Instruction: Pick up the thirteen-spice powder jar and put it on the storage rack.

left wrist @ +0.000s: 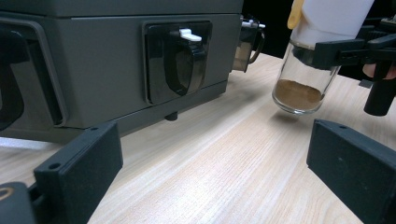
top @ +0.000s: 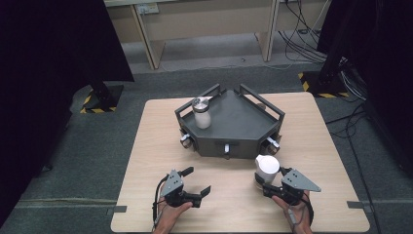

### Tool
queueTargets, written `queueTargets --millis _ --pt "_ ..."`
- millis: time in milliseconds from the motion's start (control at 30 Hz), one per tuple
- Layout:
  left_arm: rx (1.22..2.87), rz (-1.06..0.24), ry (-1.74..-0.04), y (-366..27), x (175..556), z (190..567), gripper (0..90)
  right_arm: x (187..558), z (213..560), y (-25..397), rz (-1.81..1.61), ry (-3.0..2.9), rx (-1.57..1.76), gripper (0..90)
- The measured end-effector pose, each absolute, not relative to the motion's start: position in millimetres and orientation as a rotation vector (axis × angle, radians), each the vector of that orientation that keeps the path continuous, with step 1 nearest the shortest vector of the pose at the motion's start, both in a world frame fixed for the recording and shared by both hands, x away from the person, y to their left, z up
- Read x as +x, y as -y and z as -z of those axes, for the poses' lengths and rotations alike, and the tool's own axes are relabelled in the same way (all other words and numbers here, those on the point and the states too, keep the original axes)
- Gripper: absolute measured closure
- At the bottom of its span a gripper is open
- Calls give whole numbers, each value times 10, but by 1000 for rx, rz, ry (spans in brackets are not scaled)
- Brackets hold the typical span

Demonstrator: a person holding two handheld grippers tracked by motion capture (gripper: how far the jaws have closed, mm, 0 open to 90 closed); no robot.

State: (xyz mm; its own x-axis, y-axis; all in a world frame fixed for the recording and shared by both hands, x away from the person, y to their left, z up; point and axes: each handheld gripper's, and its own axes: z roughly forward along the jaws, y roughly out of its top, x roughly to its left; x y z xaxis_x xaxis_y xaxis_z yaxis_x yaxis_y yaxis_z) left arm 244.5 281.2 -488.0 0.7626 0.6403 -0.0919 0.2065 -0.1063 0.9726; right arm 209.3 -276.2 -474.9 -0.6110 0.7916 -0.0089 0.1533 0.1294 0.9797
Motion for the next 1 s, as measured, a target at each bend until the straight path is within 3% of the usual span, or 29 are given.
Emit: queueTargets --millis 1000 --pt "1667 -416 -696 -2817 2457 4900 1 2197 4327 2630 -1538 -1893 811 307"
